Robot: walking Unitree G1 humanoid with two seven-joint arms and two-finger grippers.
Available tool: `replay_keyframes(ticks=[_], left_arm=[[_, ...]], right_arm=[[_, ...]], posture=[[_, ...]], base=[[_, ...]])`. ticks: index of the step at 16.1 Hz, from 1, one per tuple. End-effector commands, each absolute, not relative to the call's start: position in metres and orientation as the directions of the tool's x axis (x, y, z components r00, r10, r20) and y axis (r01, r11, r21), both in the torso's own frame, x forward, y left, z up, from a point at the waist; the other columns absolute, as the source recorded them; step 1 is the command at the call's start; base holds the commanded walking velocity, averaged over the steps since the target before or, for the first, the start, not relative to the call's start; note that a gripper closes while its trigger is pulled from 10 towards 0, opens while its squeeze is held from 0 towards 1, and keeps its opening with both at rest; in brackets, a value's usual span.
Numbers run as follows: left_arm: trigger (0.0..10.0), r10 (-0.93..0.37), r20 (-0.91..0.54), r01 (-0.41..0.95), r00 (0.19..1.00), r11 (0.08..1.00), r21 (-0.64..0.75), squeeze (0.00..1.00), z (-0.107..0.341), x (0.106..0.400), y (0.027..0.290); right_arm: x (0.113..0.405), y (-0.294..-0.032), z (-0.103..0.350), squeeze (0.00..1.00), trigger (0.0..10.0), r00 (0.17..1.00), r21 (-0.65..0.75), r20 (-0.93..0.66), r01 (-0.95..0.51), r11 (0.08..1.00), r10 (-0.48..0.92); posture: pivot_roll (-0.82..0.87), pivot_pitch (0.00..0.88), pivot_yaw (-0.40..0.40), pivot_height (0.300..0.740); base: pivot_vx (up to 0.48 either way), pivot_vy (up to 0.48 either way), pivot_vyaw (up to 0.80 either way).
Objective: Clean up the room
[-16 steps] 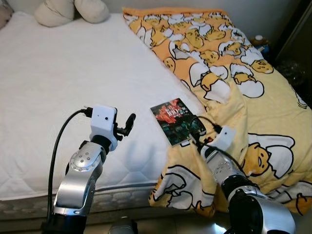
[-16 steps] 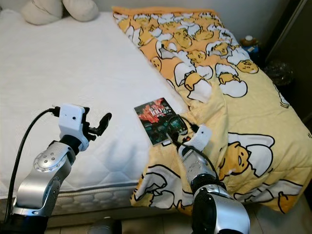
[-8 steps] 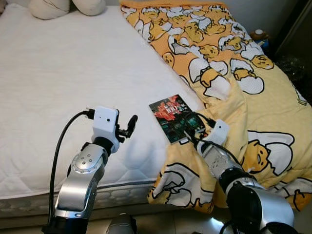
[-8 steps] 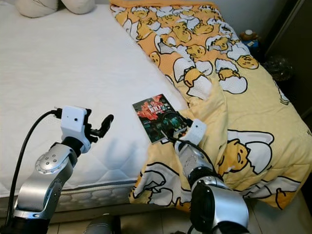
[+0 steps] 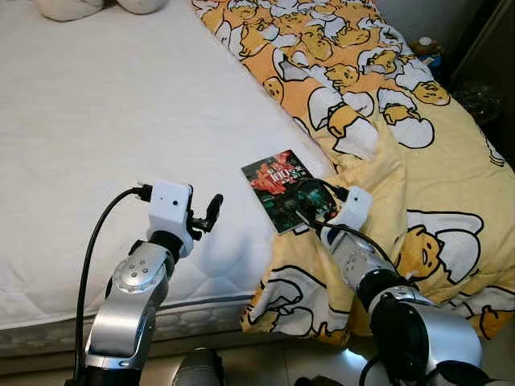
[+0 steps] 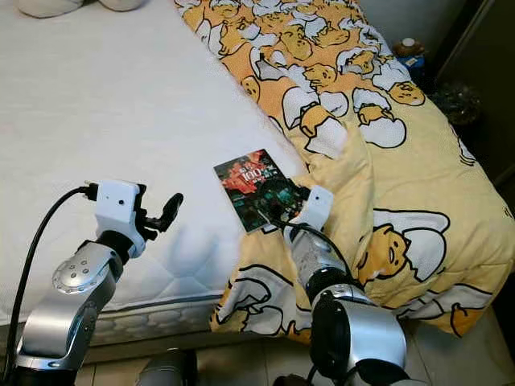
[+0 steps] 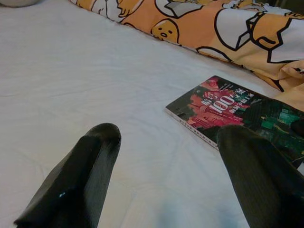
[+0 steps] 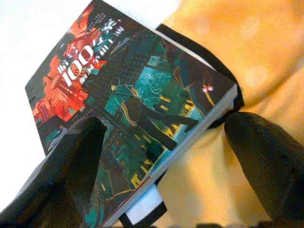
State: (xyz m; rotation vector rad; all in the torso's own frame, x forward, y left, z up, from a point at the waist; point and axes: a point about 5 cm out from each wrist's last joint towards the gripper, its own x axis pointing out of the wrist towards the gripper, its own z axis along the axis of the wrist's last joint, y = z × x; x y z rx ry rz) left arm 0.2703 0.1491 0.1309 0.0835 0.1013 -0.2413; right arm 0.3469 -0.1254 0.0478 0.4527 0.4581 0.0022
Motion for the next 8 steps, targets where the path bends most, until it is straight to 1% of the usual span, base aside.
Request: replay_keyframes(ticks=[1,2,4,6,8], left_arm=[[10.0,-0.237,-0.105,0.246,0.966,0.966,0.081,0.0,0.135,0.269,0.148],[10.0,-0.239,-0.106,0.248,0.965,0.965,0.085,0.0,0.135,0.268,0.148],[10.0,-0.237,-0.105,0.247,0.966,0.965,0.091,0.0,0.136,0.268,0.149],[10.0,-0.236,-0.106,0.246,0.966,0.965,0.094,0.0,0.136,0.268,0.15],[10.0,-0.237,-0.107,0.247,0.966,0.965,0.094,0.0,0.136,0.266,0.15]], right_arm=[[0.35,-0.121,0.052,0.0,10.0,0.901,0.382,-0.423,0.076,0.921,0.102],[0.353,-0.12,0.056,0.0,0.0,0.912,0.376,-0.398,0.062,0.925,0.1],[0.358,-0.114,0.065,0.0,0.0,0.927,0.372,-0.358,0.031,0.928,0.112],[0.358,-0.11,0.065,0.0,0.0,0.926,0.371,-0.357,0.022,0.928,0.12],[0.357,-0.106,0.064,0.0,0.0,0.924,0.406,-0.359,0.028,0.913,0.132]], posture=[[0.29,0.157,-0.021,0.74],[0.3,0.158,-0.019,0.74],[0.3,0.158,-0.019,0.74],[0.3,0.158,-0.019,0.74],[0.31,0.16,-0.023,0.74]], base=[[0.0,0.0,0.0],[0.0,0.0,0.0],[0.0,0.0,0.0],[0.0,0.0,0.0],[0.0,0.0,0.0]])
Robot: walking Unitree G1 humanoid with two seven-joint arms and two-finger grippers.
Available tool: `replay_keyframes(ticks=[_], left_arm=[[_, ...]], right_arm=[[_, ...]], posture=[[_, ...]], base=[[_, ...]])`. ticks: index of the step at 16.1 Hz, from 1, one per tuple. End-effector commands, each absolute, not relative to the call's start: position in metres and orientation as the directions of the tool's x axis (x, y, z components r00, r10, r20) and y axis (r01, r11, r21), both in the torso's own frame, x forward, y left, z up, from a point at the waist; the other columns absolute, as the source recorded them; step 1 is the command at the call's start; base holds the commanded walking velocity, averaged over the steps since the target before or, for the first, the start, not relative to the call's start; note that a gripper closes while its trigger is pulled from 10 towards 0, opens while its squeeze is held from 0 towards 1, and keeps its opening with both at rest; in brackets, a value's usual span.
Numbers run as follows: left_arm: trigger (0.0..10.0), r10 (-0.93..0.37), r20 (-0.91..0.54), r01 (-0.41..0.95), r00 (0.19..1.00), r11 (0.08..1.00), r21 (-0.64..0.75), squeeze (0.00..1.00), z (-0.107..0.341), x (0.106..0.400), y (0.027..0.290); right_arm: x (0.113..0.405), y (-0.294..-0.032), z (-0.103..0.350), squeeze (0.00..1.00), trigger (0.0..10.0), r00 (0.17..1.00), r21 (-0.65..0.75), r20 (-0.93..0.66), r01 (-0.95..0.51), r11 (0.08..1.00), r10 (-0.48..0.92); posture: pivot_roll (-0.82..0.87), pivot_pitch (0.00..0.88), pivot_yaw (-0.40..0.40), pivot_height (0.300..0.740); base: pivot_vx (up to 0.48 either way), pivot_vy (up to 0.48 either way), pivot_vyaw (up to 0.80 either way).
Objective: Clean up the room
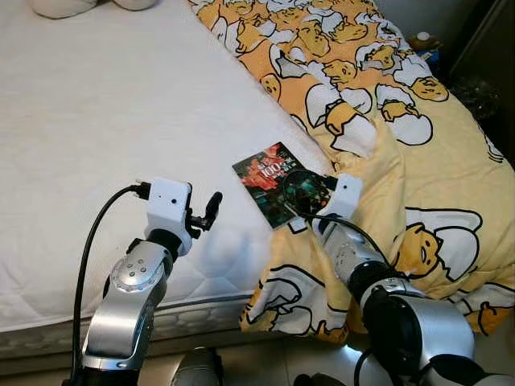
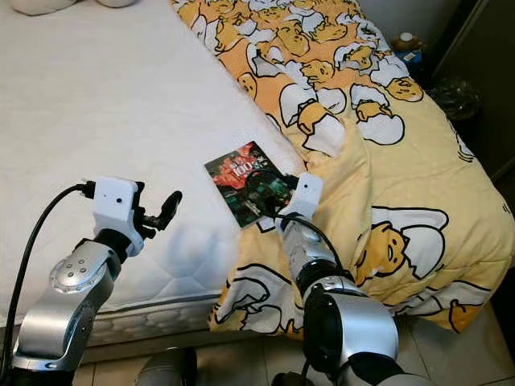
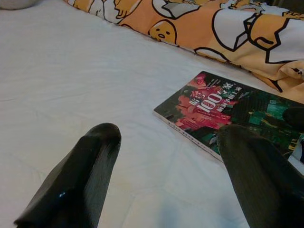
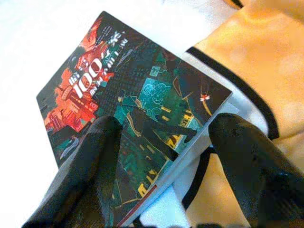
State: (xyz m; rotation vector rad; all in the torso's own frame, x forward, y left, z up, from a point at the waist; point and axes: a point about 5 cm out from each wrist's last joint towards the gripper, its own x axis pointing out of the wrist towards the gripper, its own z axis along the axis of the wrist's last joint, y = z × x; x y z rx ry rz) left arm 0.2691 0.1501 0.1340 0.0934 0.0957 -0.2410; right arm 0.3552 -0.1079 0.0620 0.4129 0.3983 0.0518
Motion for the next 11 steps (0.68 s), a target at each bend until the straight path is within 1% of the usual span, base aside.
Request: replay_keyframes(ticks=[1,6,11], left_arm=[[10.0,-0.238,-0.107,0.249,0.965,0.964,0.095,0.0,0.136,0.266,0.149],[10.0,-0.249,-0.108,0.259,0.963,0.961,0.094,0.0,0.136,0.267,0.146],[10.0,-0.255,-0.103,0.264,0.961,0.96,0.091,0.0,0.136,0.27,0.143]], right_arm=[[0.356,-0.104,0.064,0.0,0.0,0.923,0.424,-0.359,0.029,0.905,0.138],[0.356,-0.098,0.066,0.0,0.0,0.928,0.491,-0.334,0.024,0.871,0.163],[0.362,-0.089,0.078,0.0,0.0,0.94,0.541,-0.275,-0.022,0.841,0.202]], posture=[[0.31,0.161,-0.023,0.74],[0.3,0.159,-0.019,0.74],[0.29,0.147,-0.021,0.74]], base=[[0.0,0.0,0.0],[0.0,0.0,0.0],[0.0,0.0,0.0]])
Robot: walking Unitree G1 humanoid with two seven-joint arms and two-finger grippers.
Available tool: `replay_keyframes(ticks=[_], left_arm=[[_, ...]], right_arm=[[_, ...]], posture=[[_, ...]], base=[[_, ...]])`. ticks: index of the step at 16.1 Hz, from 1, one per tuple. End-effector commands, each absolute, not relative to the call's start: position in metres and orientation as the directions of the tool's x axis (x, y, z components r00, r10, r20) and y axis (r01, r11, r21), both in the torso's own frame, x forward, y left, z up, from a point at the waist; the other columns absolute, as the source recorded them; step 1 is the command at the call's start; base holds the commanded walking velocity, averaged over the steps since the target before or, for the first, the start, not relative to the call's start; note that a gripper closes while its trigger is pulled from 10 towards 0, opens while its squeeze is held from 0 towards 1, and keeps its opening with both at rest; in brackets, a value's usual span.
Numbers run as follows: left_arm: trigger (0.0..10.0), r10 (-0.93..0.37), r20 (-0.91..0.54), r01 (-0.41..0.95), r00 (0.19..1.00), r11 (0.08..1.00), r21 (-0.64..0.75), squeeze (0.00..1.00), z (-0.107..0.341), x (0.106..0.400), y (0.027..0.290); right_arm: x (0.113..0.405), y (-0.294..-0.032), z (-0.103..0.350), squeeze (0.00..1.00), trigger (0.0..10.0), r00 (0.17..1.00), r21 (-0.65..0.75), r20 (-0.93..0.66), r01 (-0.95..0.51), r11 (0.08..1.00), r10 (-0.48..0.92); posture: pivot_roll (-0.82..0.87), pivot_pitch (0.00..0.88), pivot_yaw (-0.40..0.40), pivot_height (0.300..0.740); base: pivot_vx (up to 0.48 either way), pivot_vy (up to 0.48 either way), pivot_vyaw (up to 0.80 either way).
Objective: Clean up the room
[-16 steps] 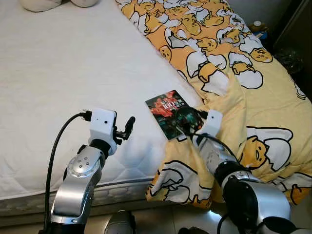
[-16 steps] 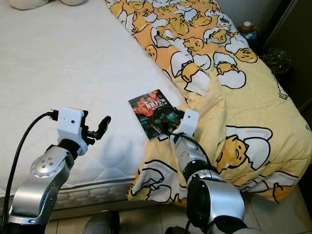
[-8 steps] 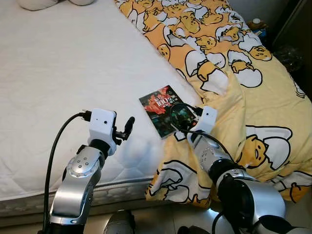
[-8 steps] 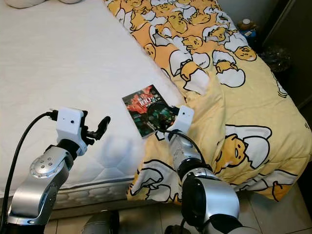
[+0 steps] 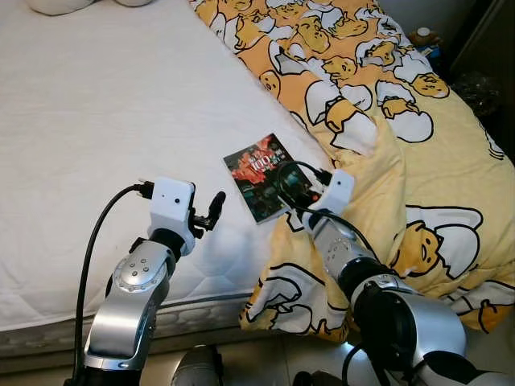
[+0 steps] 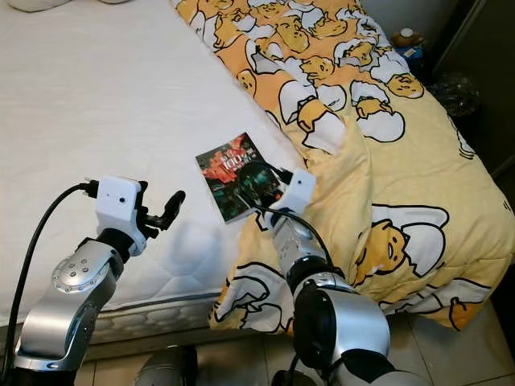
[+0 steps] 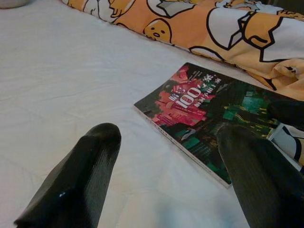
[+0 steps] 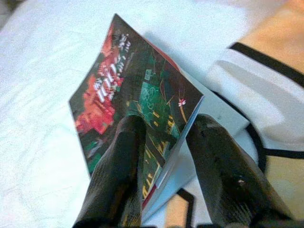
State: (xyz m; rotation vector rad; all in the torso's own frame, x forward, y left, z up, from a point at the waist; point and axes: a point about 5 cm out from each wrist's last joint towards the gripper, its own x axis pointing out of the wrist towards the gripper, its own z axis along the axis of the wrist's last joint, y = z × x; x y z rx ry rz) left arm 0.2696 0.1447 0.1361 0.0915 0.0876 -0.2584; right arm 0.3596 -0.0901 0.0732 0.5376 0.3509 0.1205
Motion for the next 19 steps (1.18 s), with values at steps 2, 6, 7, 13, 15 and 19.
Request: replay_keyframes(ticks=[2,6,7,13,15,19], left_arm=[[10.0,-0.26,-0.101,0.269,0.96,0.959,0.086,0.0,0.135,0.272,0.14],[10.0,-0.274,-0.1,0.281,0.956,0.957,0.065,0.0,0.132,0.278,0.131],[10.0,-0.287,-0.093,0.292,0.954,0.955,0.055,0.0,0.131,0.282,0.125],[10.0,-0.302,-0.073,0.304,0.95,0.953,0.007,0.0,0.129,0.299,0.11],[10.0,-0.316,-0.062,0.316,0.947,0.949,-0.004,0.0,0.128,0.306,0.103],[10.0,-0.333,-0.034,0.333,0.942,0.943,-0.015,0.0,0.131,0.317,0.096]], right_arm=[[0.362,-0.086,0.079,0.0,0.0,0.941,0.522,-0.266,-0.042,0.852,0.209],[0.359,-0.091,0.074,0.0,0.0,0.944,0.518,-0.256,-0.046,0.854,0.207],[0.358,-0.095,0.073,0.0,0.0,0.951,0.532,-0.244,-0.034,0.846,0.191],[0.357,-0.113,0.081,0.0,0.0,0.978,0.431,-0.103,-0.118,0.895,0.179],[0.357,-0.123,0.089,0.0,0.0,0.986,0.398,-0.03,-0.138,0.907,0.163],[0.346,-0.135,0.115,0.0,0.0,0.984,0.367,0.129,-0.159,0.916,0.119]], posture=[[0.28,0.139,-0.025,0.74],[0.24,0.112,-0.032,0.74],[0.22,0.098,-0.036,0.74],[0.14,0.018,-0.048,0.74],[0.12,0.0,-0.052,0.74],[0.08,0.0,-0.044,0.74]], base=[[0.0,0.0,0.0],[0.0,0.0,0.0],[0.0,0.0,0.0],[0.0,0.0,0.0],[0.0,0.0,0.0],[0.0,0.0,0.0]])
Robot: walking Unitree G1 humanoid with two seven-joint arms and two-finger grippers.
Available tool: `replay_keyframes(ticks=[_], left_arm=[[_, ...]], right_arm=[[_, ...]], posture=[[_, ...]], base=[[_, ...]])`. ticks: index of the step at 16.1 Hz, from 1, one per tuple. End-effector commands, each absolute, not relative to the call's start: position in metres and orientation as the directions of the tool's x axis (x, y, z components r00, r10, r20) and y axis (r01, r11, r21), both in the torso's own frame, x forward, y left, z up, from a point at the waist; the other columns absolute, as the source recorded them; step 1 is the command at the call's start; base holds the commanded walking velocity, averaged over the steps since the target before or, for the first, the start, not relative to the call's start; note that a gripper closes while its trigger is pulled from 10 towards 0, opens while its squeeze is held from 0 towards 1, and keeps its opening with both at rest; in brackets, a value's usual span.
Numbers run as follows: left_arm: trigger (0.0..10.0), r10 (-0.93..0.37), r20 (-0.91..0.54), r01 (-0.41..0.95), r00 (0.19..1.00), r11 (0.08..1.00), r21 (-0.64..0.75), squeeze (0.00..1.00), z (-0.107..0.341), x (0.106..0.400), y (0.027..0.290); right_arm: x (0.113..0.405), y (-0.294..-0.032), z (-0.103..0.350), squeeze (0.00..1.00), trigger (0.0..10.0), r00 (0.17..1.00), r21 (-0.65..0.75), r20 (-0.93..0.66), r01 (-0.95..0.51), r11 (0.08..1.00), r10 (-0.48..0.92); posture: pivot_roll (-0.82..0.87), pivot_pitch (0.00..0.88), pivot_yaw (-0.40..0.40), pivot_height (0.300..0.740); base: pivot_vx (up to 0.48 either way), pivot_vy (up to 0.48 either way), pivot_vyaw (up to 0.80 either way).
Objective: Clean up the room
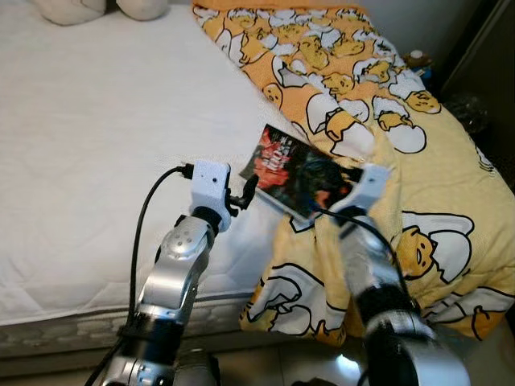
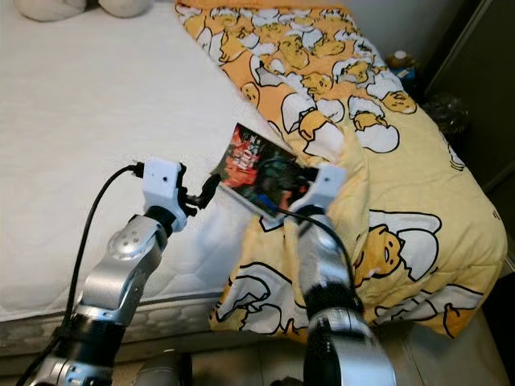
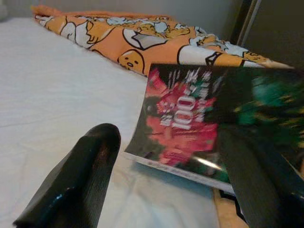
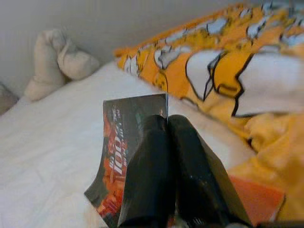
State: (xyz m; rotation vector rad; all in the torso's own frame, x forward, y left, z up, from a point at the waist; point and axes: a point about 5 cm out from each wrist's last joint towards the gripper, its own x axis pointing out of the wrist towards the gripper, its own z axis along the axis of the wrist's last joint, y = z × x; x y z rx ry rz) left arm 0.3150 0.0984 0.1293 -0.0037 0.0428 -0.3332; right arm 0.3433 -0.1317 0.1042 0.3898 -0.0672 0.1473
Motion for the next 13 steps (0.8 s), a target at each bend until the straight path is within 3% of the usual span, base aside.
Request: replay_keyframes(ticks=[1,4,7,8,10,13], left_arm=[[10.0,-0.339,-0.032,0.339,0.94,0.941,-0.012,0.0,0.13,0.318,0.094],[10.0,-0.341,-0.034,0.341,0.939,0.94,-0.007,0.0,0.128,0.32,0.093],[10.0,-0.34,-0.092,0.338,0.936,0.94,-0.033,0.0,0.119,0.322,0.089],[10.0,-0.34,-0.13,0.33,0.931,0.94,-0.092,0.0,0.114,0.322,0.088],[10.0,-0.365,-0.314,0.224,0.876,0.886,-0.405,0.0,0.085,0.317,0.095],[10.0,-0.353,-0.473,0.044,0.807,0.835,-0.548,0.0,0.043,0.304,0.119]], right_arm=[[0.34,-0.133,0.119,0.0,0.0,0.98,0.365,0.152,-0.174,0.915,0.126],[0.327,-0.128,0.12,0.0,0.0,0.977,0.373,0.159,-0.192,0.908,0.141],[0.311,-0.136,0.063,0.0,0.0,0.991,0.342,-0.072,-0.084,0.936,0.115],[0.311,-0.141,0.051,0.0,0.0,0.987,0.305,-0.127,-0.055,0.951,0.098],[0.321,-0.144,0.061,0.0,0.0,0.991,0.303,-0.115,-0.036,0.952,0.074],[0.334,-0.141,0.087,0.0,0.0,0.997,0.311,-0.021,-0.07,0.948,0.08]], posture=[[0.08,0.0,-0.039,0.74],[0.07,0.0,-0.038,0.74],[0.06,0.0,-0.031,0.74],[0.07,0.0,-0.027,0.74],[0.07,0.0,-0.025,0.74],[0.07,0.0,-0.035,0.74]], base=[[0.0,0.0,0.0],[0.0,0.0,0.0],[0.0,0.0,0.0],[0.0,0.0,0.0],[0.0,0.0,0.0],[0.0,0.0,0.0]])
